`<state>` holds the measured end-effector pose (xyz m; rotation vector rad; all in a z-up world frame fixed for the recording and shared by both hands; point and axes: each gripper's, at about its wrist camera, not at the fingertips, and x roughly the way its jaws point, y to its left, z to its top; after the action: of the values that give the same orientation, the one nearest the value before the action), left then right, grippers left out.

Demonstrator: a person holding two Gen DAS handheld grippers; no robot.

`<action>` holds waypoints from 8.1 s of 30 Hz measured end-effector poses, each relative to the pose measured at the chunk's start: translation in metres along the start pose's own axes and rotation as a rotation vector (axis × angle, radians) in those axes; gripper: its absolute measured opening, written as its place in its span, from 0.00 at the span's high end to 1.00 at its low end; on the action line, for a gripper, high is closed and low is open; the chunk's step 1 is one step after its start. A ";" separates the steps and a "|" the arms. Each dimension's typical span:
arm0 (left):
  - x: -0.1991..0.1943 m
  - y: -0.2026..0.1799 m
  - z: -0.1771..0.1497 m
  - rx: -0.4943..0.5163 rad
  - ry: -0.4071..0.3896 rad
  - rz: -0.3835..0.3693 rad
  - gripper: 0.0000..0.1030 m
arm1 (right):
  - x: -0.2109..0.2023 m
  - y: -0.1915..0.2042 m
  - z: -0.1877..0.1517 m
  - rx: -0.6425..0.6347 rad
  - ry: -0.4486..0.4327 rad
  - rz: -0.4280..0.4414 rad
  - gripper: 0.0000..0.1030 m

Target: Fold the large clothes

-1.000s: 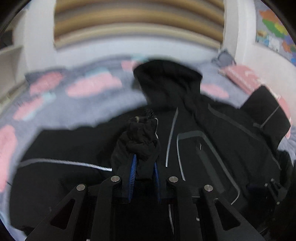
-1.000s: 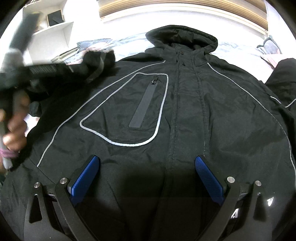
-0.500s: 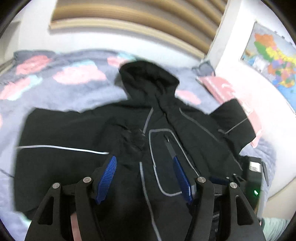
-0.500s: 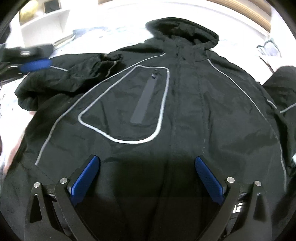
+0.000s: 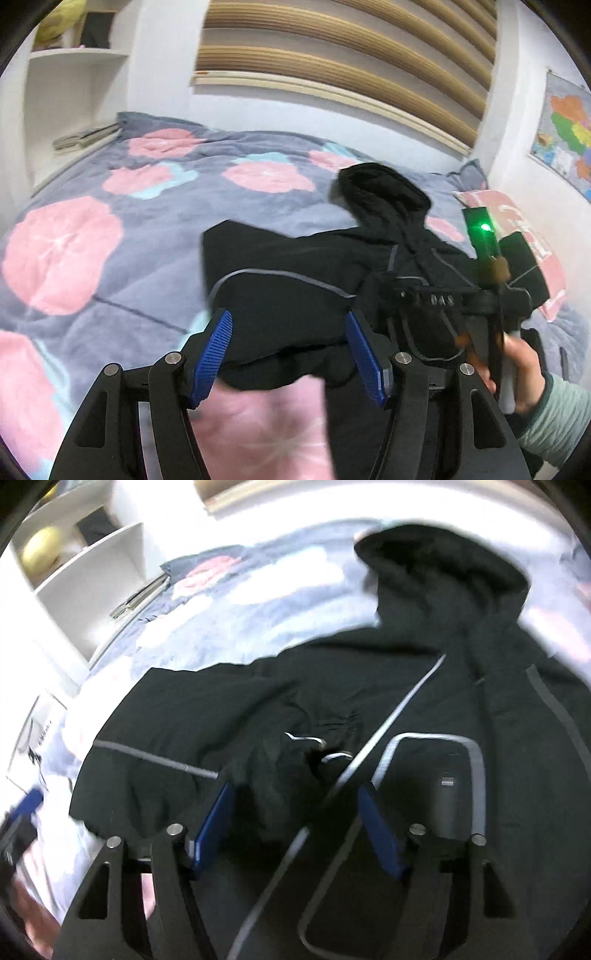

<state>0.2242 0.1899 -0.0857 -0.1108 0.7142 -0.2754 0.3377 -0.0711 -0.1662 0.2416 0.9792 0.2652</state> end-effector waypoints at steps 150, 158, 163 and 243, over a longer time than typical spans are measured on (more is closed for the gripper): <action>0.068 -0.169 -0.010 -0.094 0.097 -0.104 0.28 | -0.080 -0.101 -0.007 -0.197 0.030 -0.185 0.61; 0.086 -0.158 -0.012 -0.121 0.139 -0.132 0.28 | -0.163 -0.101 -0.026 -0.286 -0.102 -0.045 0.37; 0.107 -0.177 -0.001 -0.114 0.160 -0.210 0.28 | -0.238 -0.149 -0.027 -0.245 -0.297 -0.192 0.36; 0.165 -0.158 -0.011 -0.007 0.215 -0.014 0.44 | -0.083 -0.192 -0.071 -0.169 -0.080 -0.328 0.25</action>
<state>0.3027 -0.0092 -0.1671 -0.0936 0.9282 -0.3007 0.2555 -0.2735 -0.2005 -0.0636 0.8957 0.0366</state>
